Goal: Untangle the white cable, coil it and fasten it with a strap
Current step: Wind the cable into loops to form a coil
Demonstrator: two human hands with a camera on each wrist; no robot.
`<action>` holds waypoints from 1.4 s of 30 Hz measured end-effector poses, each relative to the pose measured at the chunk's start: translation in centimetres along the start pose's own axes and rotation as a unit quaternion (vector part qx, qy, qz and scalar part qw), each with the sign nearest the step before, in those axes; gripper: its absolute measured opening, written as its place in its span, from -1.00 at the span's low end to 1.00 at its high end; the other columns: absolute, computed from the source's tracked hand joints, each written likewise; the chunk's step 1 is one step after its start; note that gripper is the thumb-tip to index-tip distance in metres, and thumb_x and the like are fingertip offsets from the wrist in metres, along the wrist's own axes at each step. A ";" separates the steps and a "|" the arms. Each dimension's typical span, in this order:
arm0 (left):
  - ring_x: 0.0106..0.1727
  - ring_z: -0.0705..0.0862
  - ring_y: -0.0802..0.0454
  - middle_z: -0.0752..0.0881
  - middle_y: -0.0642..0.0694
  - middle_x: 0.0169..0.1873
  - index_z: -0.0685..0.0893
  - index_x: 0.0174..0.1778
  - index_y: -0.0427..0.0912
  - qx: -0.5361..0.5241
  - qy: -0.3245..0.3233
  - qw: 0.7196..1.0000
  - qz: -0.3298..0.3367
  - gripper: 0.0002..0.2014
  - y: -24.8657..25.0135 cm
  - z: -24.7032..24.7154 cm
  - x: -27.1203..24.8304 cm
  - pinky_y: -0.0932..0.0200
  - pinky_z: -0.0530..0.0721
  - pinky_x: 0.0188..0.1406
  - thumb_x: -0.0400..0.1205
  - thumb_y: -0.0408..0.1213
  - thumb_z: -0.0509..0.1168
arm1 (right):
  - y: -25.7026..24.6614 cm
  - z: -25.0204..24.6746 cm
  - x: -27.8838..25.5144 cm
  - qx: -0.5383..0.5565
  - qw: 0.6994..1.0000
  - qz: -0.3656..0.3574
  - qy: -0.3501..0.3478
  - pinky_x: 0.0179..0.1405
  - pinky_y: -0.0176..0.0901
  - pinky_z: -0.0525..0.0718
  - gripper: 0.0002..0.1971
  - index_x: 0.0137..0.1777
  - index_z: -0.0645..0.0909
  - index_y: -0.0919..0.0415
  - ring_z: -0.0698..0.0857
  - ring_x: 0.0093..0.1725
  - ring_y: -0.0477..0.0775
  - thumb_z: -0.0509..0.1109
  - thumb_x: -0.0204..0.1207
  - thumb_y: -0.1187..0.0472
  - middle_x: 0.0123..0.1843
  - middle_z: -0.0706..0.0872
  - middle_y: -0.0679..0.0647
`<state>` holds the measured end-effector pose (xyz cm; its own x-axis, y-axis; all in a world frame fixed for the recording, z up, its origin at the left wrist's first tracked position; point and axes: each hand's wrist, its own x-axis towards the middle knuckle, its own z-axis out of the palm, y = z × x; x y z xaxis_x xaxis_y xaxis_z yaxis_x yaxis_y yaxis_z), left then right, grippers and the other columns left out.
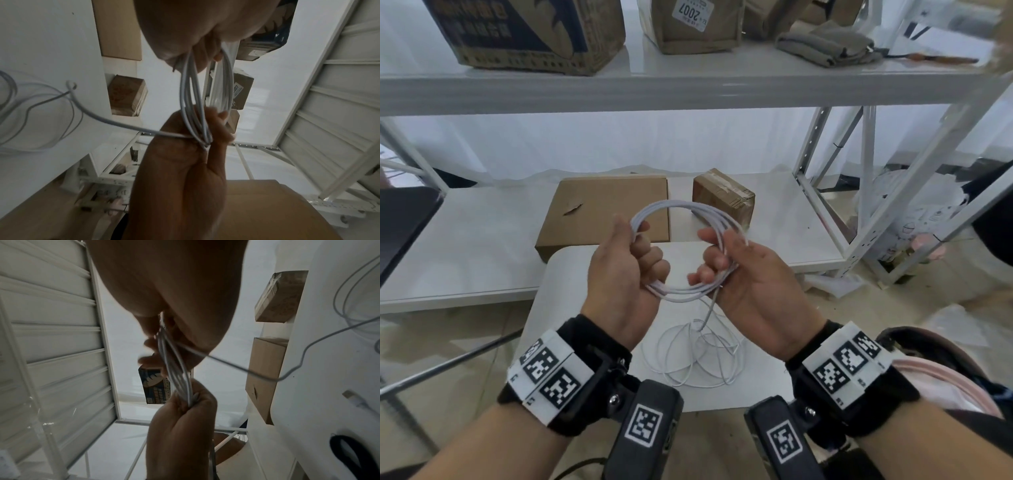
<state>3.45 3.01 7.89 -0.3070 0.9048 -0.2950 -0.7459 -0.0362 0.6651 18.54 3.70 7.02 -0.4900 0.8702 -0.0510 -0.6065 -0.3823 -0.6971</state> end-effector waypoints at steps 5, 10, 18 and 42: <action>-0.58 0.16 0.15 0.18 0.04 -0.52 0.53 -0.21 -0.19 0.012 -0.082 0.995 -0.062 -0.60 -1.0 0.2 -1.0 0.31 0.27 -0.63 0.83 -0.02 0.05 | -1.0 -0.3 0.6 0.058 0.995 -0.017 0.083 -0.59 -0.30 0.39 -0.67 -0.13 0.50 0.19 0.23 -0.61 -0.14 0.12 0.77 -0.01 -0.53 0.24 -0.07; -0.56 0.26 0.13 0.28 0.02 -0.54 0.54 -0.16 -0.21 0.040 -0.122 0.988 -0.086 -0.66 -1.1 0.1 -1.7 0.28 0.36 -0.58 0.84 -0.13 0.04 | -1.8 -0.8 0.8 0.066 0.988 0.007 0.136 -0.72 -0.30 0.18 -0.56 -0.23 0.42 0.14 0.13 -0.66 -0.13 0.05 0.77 -0.15 -0.57 0.15 -0.07; -0.55 0.12 0.14 0.17 0.04 -0.54 0.61 -0.18 -0.21 0.082 -0.123 0.986 -0.075 -0.57 -1.2 0.0 -1.6 0.26 0.16 -0.55 0.81 0.01 0.07 | -2.2 -1.0 0.6 0.037 0.990 0.026 0.135 -0.66 -0.31 0.22 -0.67 -0.02 0.66 0.31 0.16 -0.65 -0.14 0.10 0.74 0.16 -0.56 0.21 -0.06; -0.53 0.22 0.13 0.19 0.05 -0.49 0.45 -0.28 -0.13 -0.096 -0.062 0.983 -0.145 -0.57 -2.3 0.1 -1.4 0.24 0.37 -0.28 0.81 0.07 0.02 | -1.6 -0.8 0.7 0.040 0.996 -0.024 0.078 -0.18 -0.22 0.64 -0.71 0.02 0.66 0.33 0.58 -0.33 -0.06 0.42 0.53 0.07 -0.31 0.54 0.04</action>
<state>5.68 1.89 6.80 0.0008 0.9329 -0.3600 -0.8926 0.1630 0.4204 19.67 5.12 7.55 -0.3595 0.9235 -0.1341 -0.6781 -0.3572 -0.6423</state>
